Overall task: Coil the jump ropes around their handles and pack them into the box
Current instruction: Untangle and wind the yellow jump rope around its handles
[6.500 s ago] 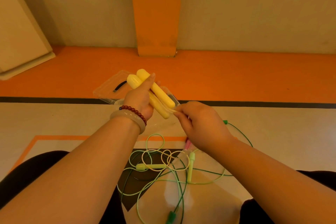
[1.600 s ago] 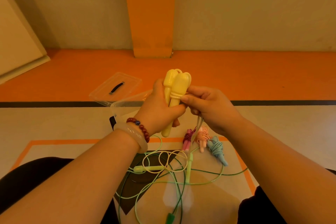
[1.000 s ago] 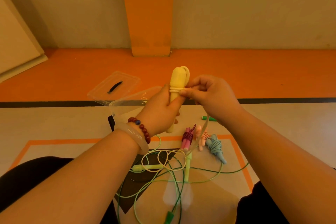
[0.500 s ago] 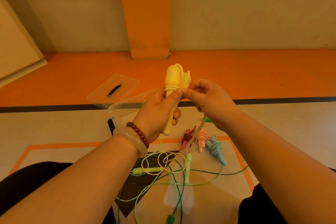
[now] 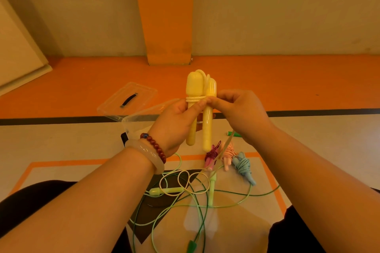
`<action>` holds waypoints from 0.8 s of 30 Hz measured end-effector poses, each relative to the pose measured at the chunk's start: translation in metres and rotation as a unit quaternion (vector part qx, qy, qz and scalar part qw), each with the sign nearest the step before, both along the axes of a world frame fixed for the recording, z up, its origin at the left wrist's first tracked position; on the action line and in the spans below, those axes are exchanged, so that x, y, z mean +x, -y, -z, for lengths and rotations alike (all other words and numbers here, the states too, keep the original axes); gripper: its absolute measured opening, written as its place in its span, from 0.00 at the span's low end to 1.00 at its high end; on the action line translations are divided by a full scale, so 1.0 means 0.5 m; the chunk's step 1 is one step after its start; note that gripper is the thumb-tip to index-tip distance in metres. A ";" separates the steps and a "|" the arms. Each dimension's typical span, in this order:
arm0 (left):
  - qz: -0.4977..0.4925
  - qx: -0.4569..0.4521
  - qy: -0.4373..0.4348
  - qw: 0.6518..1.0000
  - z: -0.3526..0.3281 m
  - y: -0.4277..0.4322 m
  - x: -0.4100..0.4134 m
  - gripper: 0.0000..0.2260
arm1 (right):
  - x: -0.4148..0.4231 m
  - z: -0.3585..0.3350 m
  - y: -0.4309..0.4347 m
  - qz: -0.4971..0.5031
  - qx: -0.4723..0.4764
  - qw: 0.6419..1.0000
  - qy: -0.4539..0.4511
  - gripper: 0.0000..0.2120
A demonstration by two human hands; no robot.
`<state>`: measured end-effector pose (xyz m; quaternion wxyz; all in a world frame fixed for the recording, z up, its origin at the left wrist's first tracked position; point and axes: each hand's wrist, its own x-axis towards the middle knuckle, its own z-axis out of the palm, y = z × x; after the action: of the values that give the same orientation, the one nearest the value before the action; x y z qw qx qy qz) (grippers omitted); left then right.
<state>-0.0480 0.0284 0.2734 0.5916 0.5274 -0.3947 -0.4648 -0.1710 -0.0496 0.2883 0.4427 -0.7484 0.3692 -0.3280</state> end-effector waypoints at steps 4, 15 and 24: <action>0.016 0.018 -0.001 1.000 0.001 -0.003 0.001 0.08 | -0.002 0.003 -0.002 0.001 0.001 1.000 -0.007 0.09; 0.015 0.025 0.044 0.999 0.005 0.003 0.001 0.13 | 0.007 0.005 -0.018 0.008 0.086 0.996 0.018 0.10; 0.020 0.051 0.055 0.997 -0.005 0.004 0.006 0.04 | -0.012 -0.011 0.006 -0.094 0.165 0.981 0.030 0.05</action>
<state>-0.0449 0.0266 0.2758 0.5315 0.5739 -0.4130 -0.4664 -0.1772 -0.0527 0.2937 0.5996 -0.6865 0.3331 -0.2415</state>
